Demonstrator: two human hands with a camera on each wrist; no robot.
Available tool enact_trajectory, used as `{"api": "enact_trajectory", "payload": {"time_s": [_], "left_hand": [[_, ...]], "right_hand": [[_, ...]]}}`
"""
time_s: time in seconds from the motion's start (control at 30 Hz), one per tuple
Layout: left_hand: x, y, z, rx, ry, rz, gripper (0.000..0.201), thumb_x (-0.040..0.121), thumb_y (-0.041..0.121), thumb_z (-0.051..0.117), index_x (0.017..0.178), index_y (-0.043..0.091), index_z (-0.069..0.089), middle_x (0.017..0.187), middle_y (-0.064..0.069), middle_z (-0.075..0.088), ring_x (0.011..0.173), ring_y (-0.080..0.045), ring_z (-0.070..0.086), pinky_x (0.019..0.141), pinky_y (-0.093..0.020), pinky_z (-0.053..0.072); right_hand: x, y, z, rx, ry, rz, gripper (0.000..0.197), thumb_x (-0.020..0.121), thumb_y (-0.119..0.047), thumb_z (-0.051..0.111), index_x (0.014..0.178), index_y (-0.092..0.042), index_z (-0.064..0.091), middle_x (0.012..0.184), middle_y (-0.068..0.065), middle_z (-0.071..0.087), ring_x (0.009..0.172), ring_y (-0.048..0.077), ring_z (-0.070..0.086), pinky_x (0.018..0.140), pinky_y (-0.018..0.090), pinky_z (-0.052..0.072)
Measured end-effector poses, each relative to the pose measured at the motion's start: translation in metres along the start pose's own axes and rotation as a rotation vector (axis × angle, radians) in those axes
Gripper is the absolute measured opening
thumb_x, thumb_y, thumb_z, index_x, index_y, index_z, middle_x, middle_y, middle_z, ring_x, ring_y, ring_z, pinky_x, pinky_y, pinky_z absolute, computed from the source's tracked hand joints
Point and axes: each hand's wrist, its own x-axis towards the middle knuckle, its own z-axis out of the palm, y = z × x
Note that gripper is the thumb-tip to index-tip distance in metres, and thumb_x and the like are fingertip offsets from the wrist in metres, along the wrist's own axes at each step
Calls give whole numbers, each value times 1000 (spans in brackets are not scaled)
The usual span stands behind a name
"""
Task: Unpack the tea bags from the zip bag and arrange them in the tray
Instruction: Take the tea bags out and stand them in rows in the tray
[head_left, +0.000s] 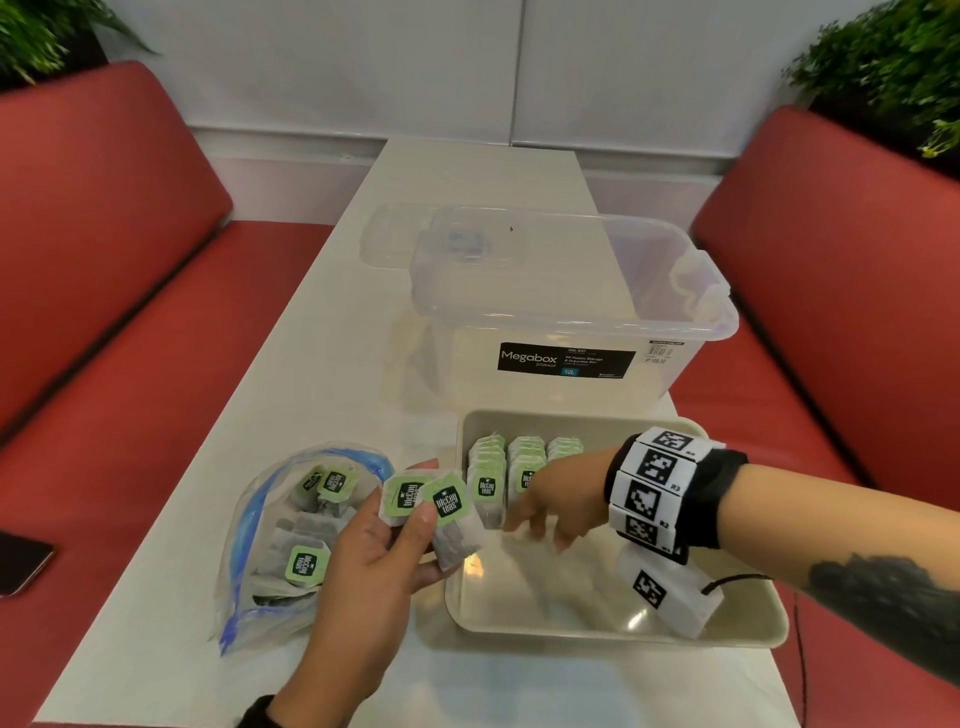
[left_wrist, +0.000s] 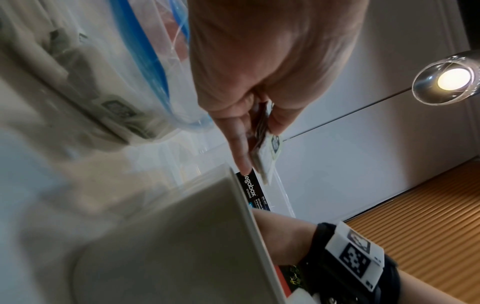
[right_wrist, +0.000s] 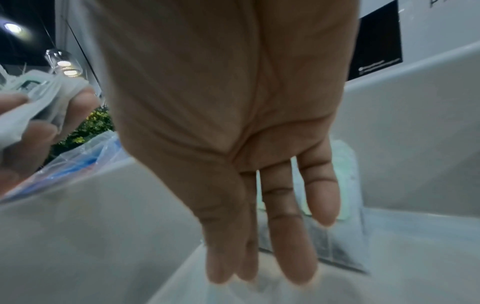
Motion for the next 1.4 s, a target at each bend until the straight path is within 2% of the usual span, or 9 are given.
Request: {"api": "enact_trajectory", "payload": {"time_s": [0.33, 0.57, 0.63, 0.7, 0.83, 1.0, 1.07, 1.17, 1.4], "left_hand": [[-3, -4, 2, 35, -18, -26, 25, 93, 5, 47, 103, 22, 61, 89, 4, 75, 85, -17, 71, 61, -30, 58], [-3, -3, 1, 33, -25, -38, 25, 93, 5, 47, 104, 22, 61, 91, 2, 75, 87, -17, 70, 60, -27, 57], [-3, -3, 1, 35, -29, -32, 25, 93, 5, 47, 103, 22, 61, 89, 3, 75, 85, -16, 71, 59, -27, 57], [-3, -1, 0, 29, -28, -22, 25, 93, 5, 47, 102, 24, 61, 87, 5, 75, 83, -14, 71, 58, -26, 57], [0, 3, -2, -6, -26, -16, 27, 93, 5, 47, 103, 26, 61, 89, 5, 75, 83, -17, 71, 59, -29, 58], [5, 4, 2, 46, -4, 24, 24, 91, 5, 51, 100, 24, 62, 92, 1, 74, 84, -23, 71, 61, -34, 59], [8, 5, 7, 67, -11, 39, 22, 90, 5, 54, 100, 22, 63, 93, -3, 74, 83, -23, 71, 56, -30, 57], [11, 6, 19, 100, -16, 71, 19, 87, 3, 58, 99, 18, 64, 90, -7, 74, 80, -24, 71, 55, -33, 57], [8, 5, 35, 105, -36, 63, 16, 89, 4, 55, 98, 15, 63, 86, -11, 74, 74, -26, 72, 60, -36, 60]], "right_hand": [[15, -19, -13, -1, -32, -65, 62, 90, 3, 52, 145, -18, 34, 139, 0, 51, 81, 15, 57, 80, 26, 46], [20, -19, -16, -40, -34, -52, 67, 87, 2, 56, 146, -19, 33, 140, -1, 49, 102, 24, 62, 88, 31, 47], [18, -15, -16, 10, -29, -47, 64, 87, 1, 56, 144, -20, 36, 138, -2, 51, 91, 22, 63, 78, 26, 49], [10, -10, -18, 113, 14, -27, 55, 87, 3, 54, 138, -18, 46, 130, -1, 58, 86, 20, 64, 72, 22, 50], [-13, 7, -23, 188, 140, 35, 38, 87, 1, 52, 119, -16, 62, 95, -3, 67, 65, 10, 61, 78, 24, 50], [-45, 18, -28, 244, 484, 48, 10, 89, -22, 61, 98, -21, 65, 89, -4, 70, 56, 4, 59, 73, 23, 49], [-57, 9, -29, 429, 583, -57, 14, 87, -29, 65, 93, -18, 62, 83, -5, 69, 58, 5, 62, 68, 21, 50], [-70, -14, -25, 701, 562, -182, 32, 76, -24, 76, 95, -16, 52, 82, 5, 70, 62, 12, 62, 66, 29, 50], [-74, -25, -9, 692, 690, -167, 37, 70, -6, 80, 82, -27, 52, 52, -10, 59, 52, 12, 62, 54, 24, 49]]}}
